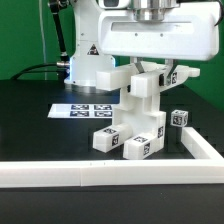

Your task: Assemble chair

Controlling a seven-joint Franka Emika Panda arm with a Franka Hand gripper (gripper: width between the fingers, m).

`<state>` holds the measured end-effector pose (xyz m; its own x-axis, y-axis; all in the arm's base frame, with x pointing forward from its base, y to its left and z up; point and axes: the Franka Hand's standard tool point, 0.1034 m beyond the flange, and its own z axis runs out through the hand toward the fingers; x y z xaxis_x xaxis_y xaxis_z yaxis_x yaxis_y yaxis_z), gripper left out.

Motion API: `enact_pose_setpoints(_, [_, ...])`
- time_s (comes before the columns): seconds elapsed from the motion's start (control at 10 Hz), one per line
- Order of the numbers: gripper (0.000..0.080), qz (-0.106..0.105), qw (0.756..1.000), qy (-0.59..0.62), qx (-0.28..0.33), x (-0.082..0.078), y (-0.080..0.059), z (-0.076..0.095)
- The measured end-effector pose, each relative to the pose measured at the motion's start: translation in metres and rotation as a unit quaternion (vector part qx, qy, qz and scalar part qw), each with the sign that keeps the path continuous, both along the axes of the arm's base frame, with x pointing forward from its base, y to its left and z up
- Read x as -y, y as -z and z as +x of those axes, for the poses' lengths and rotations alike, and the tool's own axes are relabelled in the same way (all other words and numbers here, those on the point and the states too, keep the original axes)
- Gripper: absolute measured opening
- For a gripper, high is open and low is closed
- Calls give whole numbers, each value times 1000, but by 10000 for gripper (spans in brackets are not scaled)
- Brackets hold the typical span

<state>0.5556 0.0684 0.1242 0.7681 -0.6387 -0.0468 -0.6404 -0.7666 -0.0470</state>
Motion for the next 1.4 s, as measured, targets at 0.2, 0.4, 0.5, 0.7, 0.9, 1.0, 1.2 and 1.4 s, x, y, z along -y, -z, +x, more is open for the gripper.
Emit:
enact_pose_setpoints(0.2, [290, 0, 1000, 0, 0, 0, 0, 0])
enact_pose_setpoints(0.4, [290, 0, 1000, 0, 0, 0, 0, 0])
enact_pose_setpoints(0.5, [290, 0, 1000, 0, 0, 0, 0, 0])
enact_pose_setpoints(0.7, [290, 0, 1000, 0, 0, 0, 0, 0])
enact_pose_setpoints(0.9, [290, 0, 1000, 1, 0, 0, 0, -2])
enact_pose_setpoints(1.0, [290, 0, 1000, 0, 0, 0, 0, -2])
enact_pose_setpoints(1.2, [290, 0, 1000, -3, 0, 3, 0, -2])
enact_pose_setpoints(1.4, [290, 0, 1000, -2, -1, 4, 1, -3])
